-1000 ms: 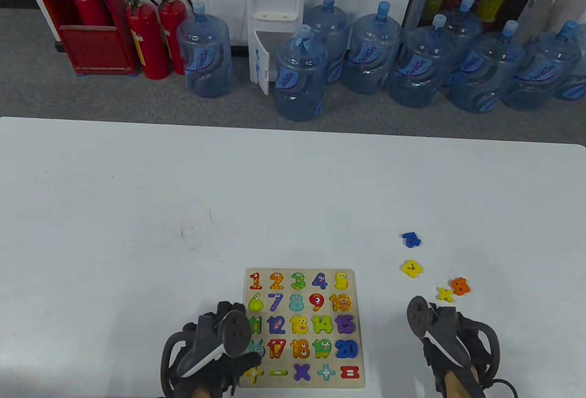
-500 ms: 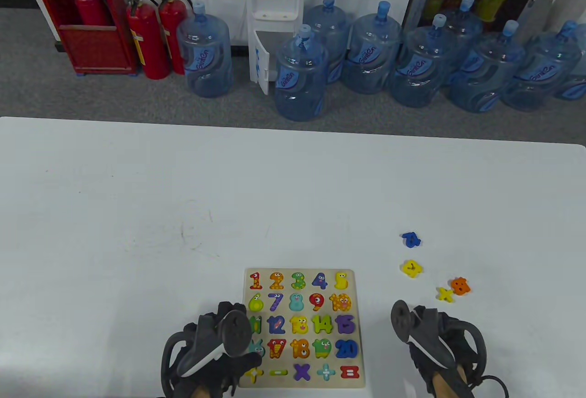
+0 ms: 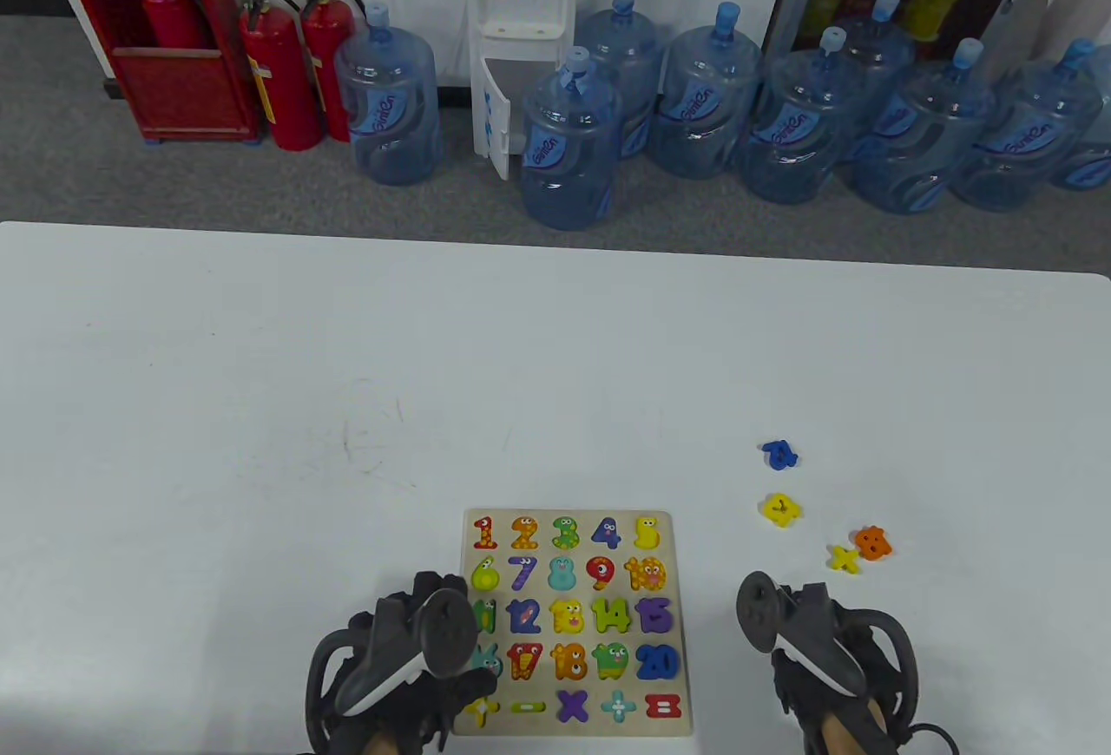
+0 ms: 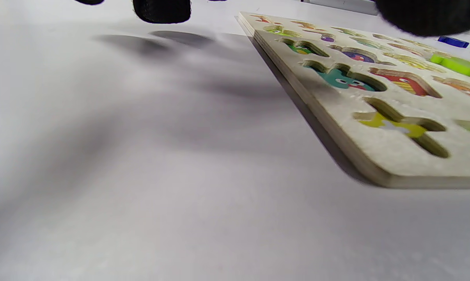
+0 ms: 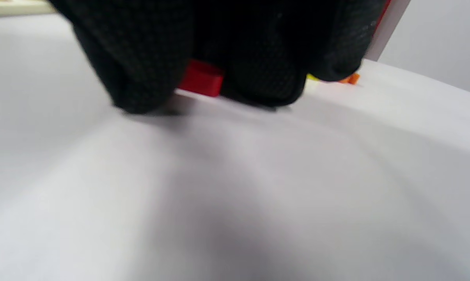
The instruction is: Hold math block puzzle and insert math blocks into matching slots
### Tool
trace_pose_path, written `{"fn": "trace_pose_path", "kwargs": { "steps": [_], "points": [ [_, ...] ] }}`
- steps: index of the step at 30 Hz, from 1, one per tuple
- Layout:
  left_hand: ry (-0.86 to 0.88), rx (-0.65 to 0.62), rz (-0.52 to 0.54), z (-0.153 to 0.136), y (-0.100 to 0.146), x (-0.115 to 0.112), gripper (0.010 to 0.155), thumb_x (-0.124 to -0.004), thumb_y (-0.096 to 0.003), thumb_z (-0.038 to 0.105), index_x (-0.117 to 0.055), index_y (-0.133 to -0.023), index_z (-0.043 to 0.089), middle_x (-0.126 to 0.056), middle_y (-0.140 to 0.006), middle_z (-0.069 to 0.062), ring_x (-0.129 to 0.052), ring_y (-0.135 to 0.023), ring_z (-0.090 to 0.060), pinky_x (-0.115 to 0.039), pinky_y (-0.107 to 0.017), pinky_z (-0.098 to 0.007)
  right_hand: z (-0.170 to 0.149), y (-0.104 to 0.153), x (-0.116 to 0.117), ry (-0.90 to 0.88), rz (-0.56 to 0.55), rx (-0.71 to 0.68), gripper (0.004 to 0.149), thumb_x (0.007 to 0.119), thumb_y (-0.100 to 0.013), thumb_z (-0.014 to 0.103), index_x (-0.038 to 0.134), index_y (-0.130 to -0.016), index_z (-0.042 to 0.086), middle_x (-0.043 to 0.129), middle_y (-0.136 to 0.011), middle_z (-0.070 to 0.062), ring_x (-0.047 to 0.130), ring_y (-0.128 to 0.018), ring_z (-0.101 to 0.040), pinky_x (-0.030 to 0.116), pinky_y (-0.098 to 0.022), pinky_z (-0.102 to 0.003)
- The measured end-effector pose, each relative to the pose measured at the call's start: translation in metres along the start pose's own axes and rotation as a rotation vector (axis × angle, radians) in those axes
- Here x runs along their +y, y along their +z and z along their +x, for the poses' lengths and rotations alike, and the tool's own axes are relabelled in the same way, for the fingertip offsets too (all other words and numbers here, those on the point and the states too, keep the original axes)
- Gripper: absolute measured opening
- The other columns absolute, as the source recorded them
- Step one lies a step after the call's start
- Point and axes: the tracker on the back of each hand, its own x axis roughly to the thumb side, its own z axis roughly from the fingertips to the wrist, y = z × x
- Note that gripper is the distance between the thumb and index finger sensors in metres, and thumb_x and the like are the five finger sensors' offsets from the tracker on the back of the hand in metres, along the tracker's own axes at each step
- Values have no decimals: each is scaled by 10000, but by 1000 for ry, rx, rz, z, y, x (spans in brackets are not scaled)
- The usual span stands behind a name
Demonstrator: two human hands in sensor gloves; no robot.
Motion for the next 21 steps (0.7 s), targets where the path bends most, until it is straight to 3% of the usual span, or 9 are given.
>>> {"fn": "trace_pose_path", "kwargs": {
  "steps": [5,11,21],
  "points": [
    [2,0,-2,0,0,0,934,-710,-304,625,-300,-1056,253,-262,-1117,-50,-470,-1068,-446,-465,-717,-726,10,1,-1,34,-108,-71,607,877,-242,265,760,-835,211,813,-806,-53,935,-585,-171,788,-524,-388],
    [3,-1,-3,0,0,0,932,-709,-305,624,-300,-1056,253,-264,-1117,-48,-473,-1068,-444,-466,-717,-724,27,10,-6,-12,-121,-216,598,882,-236,284,783,-823,222,836,-788,-48,950,-564,-159,793,-528,-390],
    [5,-1,-7,0,0,0,931,-708,-306,624,-299,-1056,253,-263,-1117,-49,-473,-1068,-444,-466,-717,-725,48,25,-20,-46,-183,-333,589,863,-248,274,781,-829,220,844,-794,-48,957,-561,-160,796,-528,-396]
  ]
}}
